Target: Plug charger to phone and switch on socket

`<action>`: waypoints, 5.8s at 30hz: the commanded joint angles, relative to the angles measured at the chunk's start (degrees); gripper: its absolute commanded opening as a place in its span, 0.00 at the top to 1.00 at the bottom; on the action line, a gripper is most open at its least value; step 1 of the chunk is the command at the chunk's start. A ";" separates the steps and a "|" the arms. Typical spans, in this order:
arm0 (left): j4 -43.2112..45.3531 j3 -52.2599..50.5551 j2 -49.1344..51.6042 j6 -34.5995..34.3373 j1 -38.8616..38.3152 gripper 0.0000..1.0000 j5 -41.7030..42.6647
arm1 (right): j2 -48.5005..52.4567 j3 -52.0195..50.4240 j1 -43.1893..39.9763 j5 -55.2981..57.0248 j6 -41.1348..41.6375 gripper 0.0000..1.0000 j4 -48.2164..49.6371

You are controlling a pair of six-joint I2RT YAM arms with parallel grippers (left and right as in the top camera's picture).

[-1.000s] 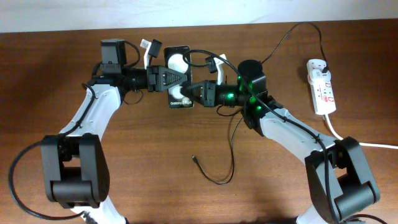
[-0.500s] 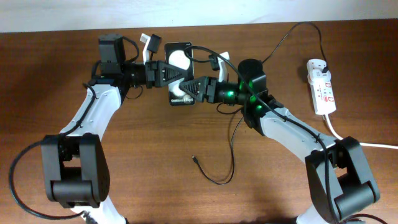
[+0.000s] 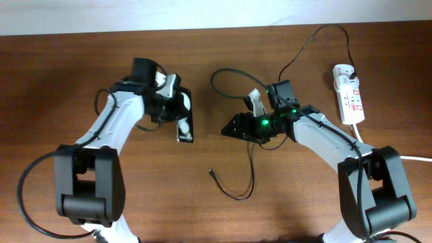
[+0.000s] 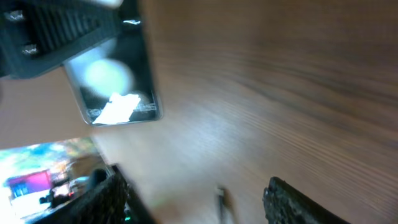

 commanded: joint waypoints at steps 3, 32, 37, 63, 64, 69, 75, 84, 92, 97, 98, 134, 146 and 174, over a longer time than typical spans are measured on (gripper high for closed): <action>-4.35 0.55 -0.92 -5.79 -10.12 1.00 -30.80 | 0.09 0.04 2.89 11.80 -1.86 0.25 -6.10; -2.36 -6.10 -0.35 -9.05 -15.50 0.93 -35.74 | 0.09 0.04 7.45 16.90 -1.81 0.21 -6.54; -1.99 -5.92 -0.46 -9.05 -14.88 1.00 -35.60 | 0.09 0.07 7.37 16.85 -2.43 0.21 -6.58; 12.09 -5.46 4.28 4.76 8.57 1.00 31.47 | -6.99 1.44 19.82 28.52 -12.26 0.34 -22.21; 12.76 -5.46 5.16 4.70 8.66 1.00 32.98 | -6.54 1.44 21.90 30.40 -12.26 0.37 -22.16; 13.00 -5.46 5.40 3.23 10.08 1.00 33.42 | -3.15 1.44 31.23 40.98 -8.48 0.42 -17.79; 12.83 -5.46 5.40 3.23 10.56 1.00 33.62 | -1.18 1.46 33.66 44.06 -7.52 0.43 -14.12; 12.87 -5.46 5.40 3.23 10.56 1.00 33.59 | 2.14 1.46 33.81 44.04 -2.97 0.68 -11.32; 13.09 -5.46 5.40 2.84 10.58 1.00 33.59 | 2.14 1.51 33.81 42.10 -2.73 0.77 -11.82; 13.09 -5.46 5.40 2.84 10.56 1.00 33.62 | 2.14 1.62 33.48 38.40 -1.03 0.70 -13.57; 13.09 -5.46 5.40 2.84 10.56 1.00 33.62 | 2.14 1.62 33.48 38.40 -1.03 0.71 -13.55; 17.84 -7.67 5.40 2.82 16.52 1.00 55.12 | 1.51 0.50 26.45 14.49 7.85 0.96 32.52; 20.96 -7.65 5.40 -10.97 16.50 1.00 48.98 | 1.49 -0.17 20.59 -0.04 7.54 0.96 27.54; 23.30 -7.67 5.40 -10.49 15.93 1.00 49.42 | 1.49 -0.17 19.63 7.06 16.85 0.96 29.49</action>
